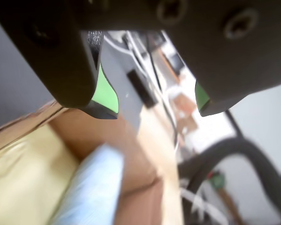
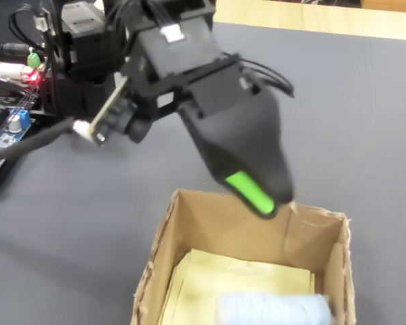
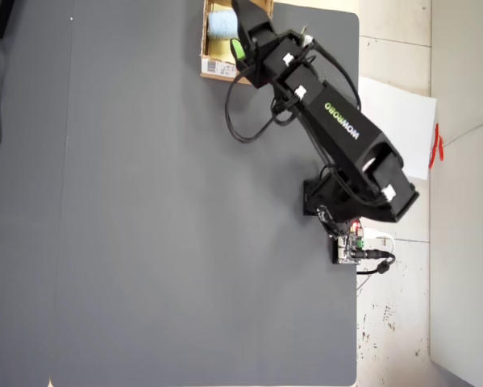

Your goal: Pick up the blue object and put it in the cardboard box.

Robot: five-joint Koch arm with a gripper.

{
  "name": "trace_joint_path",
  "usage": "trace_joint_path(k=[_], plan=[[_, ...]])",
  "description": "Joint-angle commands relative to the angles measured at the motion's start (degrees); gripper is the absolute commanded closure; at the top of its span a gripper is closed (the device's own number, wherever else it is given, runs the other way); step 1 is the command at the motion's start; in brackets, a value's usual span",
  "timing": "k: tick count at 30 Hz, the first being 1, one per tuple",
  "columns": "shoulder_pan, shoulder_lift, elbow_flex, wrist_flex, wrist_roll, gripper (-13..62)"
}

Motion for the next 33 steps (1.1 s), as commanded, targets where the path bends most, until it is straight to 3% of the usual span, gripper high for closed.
trace_joint_path(k=[1, 18, 33], plan=[[-3.1, 4.4, -1.3, -6.2, 5.3, 16.9], [-34.3, 27.8, 27.6, -18.7, 19.4, 16.2], [-40.3, 36.8, 52.0, -17.5, 18.8, 16.0]])
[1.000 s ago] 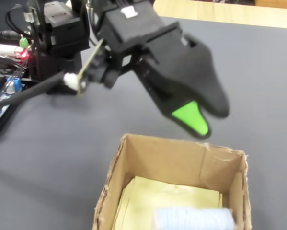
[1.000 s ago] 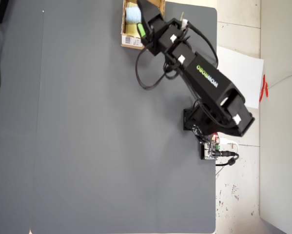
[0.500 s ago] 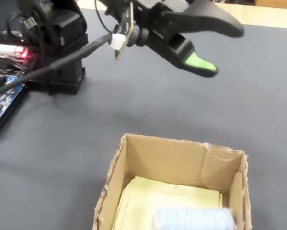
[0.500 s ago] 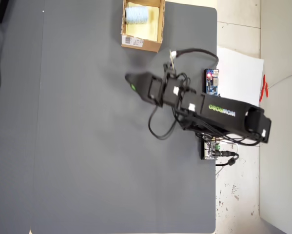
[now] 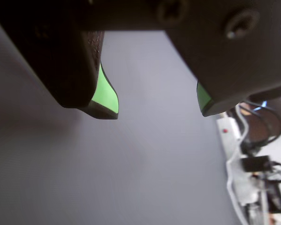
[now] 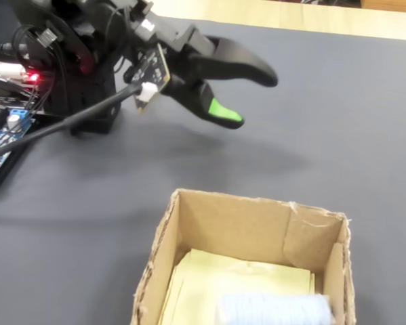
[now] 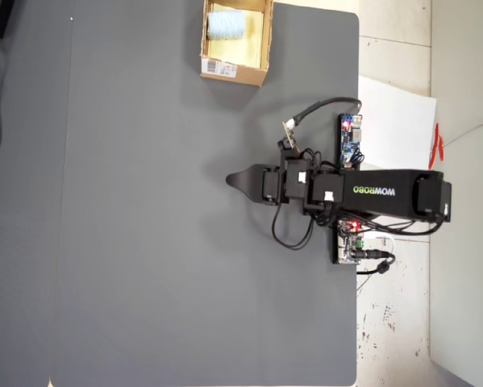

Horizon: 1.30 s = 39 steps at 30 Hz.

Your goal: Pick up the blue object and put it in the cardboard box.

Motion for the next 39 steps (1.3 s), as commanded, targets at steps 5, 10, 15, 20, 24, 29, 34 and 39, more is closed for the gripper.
trace_joint_path(k=[5, 10, 15, 20, 24, 29, 34, 39], plan=[[-0.3, 5.2, 4.6, -2.7, 1.9, 16.0], [-0.2, 5.2, 4.6, 7.6, 1.3, 15.2], [-0.2, 5.2, 4.6, 10.9, 1.2, 15.4], [0.0, 5.1, 4.6, 10.5, 1.2, 15.4], [0.0, 5.1, 4.6, 10.5, 1.2, 15.4], [0.0, 5.1, 4.6, 10.5, 1.2, 15.4], [0.0, 5.1, 4.6, 10.5, 1.2, 15.4], [0.0, 5.1, 4.6, 10.5, 1.2, 15.4]])
